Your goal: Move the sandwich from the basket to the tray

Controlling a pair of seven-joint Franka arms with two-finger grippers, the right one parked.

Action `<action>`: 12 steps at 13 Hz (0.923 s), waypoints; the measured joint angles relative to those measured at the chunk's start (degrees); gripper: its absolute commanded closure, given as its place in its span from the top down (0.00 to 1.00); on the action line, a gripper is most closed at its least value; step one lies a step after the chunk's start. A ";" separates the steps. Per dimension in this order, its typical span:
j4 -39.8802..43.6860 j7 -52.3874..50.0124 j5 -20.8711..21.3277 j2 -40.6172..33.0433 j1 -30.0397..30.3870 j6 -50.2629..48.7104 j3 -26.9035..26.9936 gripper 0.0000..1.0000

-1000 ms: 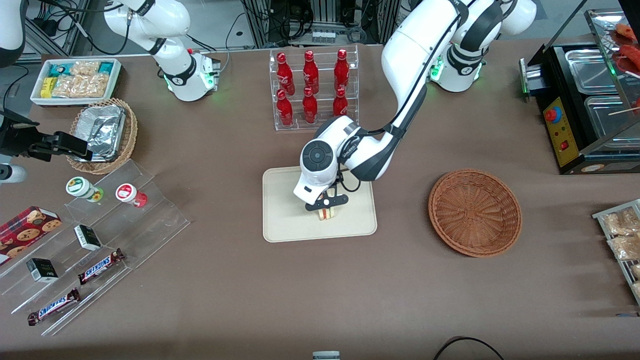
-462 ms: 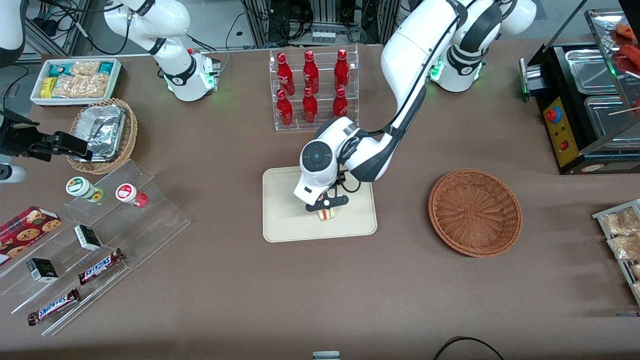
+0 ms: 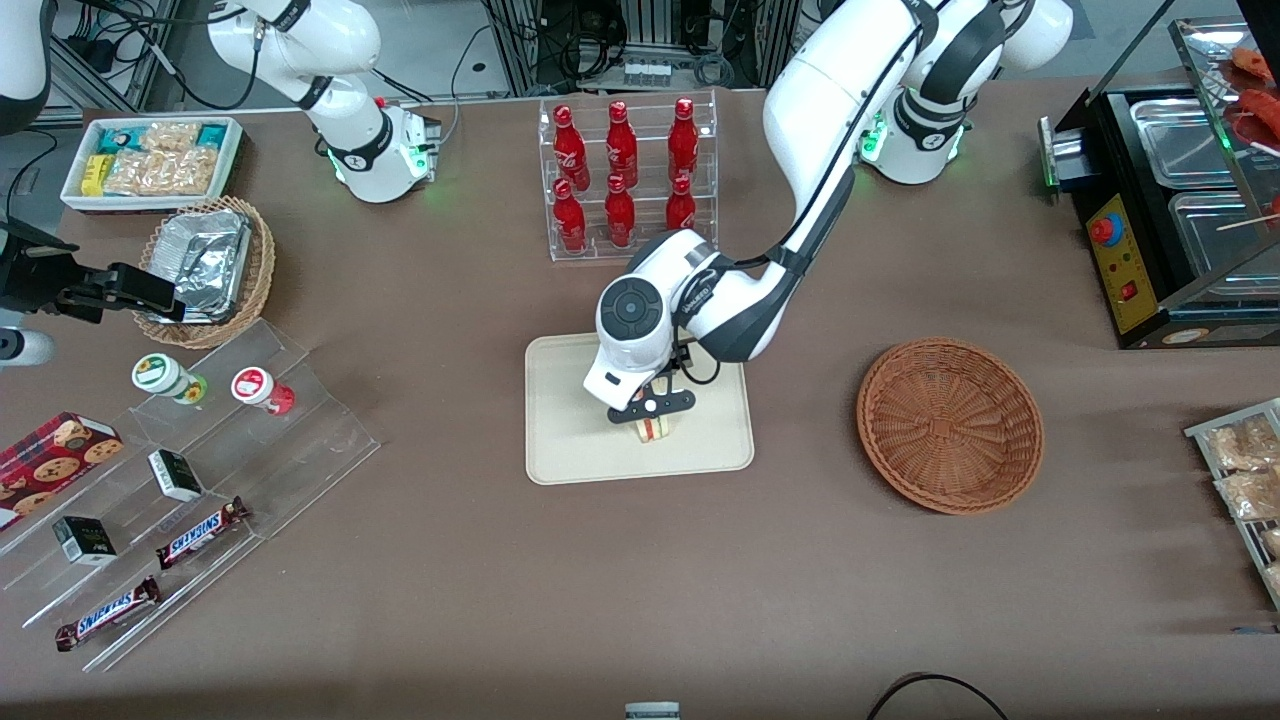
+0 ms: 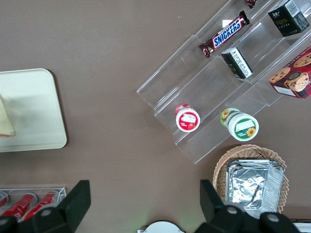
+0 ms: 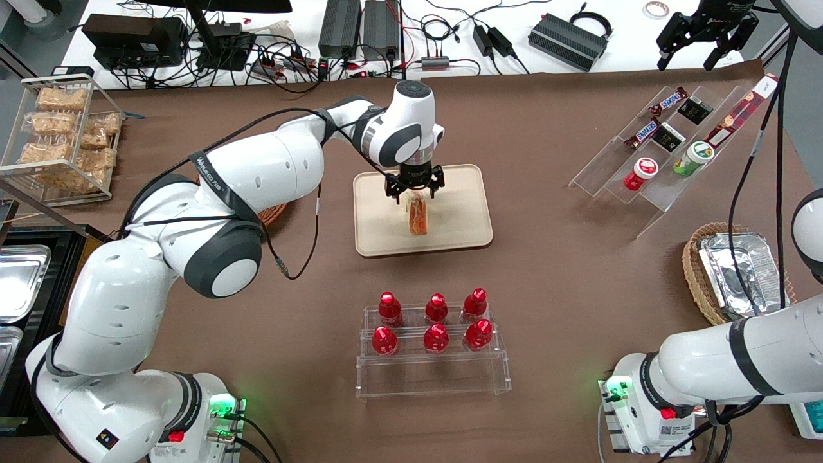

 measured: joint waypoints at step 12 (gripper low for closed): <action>3.10 8.74 1.74 -7.41 2.90 -6.69 0.58 1.00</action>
